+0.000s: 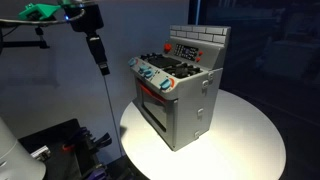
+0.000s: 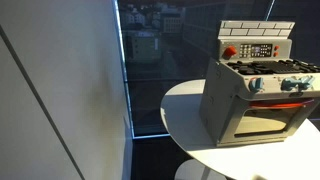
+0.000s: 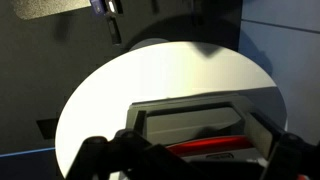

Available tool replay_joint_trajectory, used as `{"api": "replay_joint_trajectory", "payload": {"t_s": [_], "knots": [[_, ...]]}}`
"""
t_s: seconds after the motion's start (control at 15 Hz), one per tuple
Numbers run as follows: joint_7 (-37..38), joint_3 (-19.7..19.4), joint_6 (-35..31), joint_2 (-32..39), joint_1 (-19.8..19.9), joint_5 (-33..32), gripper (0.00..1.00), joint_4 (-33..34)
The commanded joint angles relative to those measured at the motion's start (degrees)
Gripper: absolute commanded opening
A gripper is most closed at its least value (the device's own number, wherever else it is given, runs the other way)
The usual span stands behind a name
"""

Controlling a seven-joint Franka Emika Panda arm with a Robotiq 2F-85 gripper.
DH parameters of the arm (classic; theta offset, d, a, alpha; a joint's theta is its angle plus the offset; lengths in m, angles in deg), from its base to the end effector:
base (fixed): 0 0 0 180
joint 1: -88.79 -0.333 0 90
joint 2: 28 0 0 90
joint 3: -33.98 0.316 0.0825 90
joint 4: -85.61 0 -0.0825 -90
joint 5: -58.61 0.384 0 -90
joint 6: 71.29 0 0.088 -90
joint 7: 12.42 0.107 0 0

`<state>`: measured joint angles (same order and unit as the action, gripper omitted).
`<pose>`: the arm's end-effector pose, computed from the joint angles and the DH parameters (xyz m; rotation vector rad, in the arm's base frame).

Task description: Press the top button on the right side of the stove

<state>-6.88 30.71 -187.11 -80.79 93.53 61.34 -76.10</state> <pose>0.2863 -0.0362 0.4475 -3.0269 0.3571 -0.1834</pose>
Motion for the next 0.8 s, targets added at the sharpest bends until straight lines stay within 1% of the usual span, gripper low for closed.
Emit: {"api": "replay_joint_trajectory", "payload": {"t_s": [0.0, 0.4, 0.73], "knots": [[-0.26, 0.3, 0.17, 0.15, 0.35, 0.29, 1.0, 0.01], [-0.06, 0.36, 0.17, 0.76, 0.44, 0.28, 1.0, 0.29], [0.93, 0.36, -0.5, 3.73, 0.99, 0.37, 1.0, 4.77]]}}
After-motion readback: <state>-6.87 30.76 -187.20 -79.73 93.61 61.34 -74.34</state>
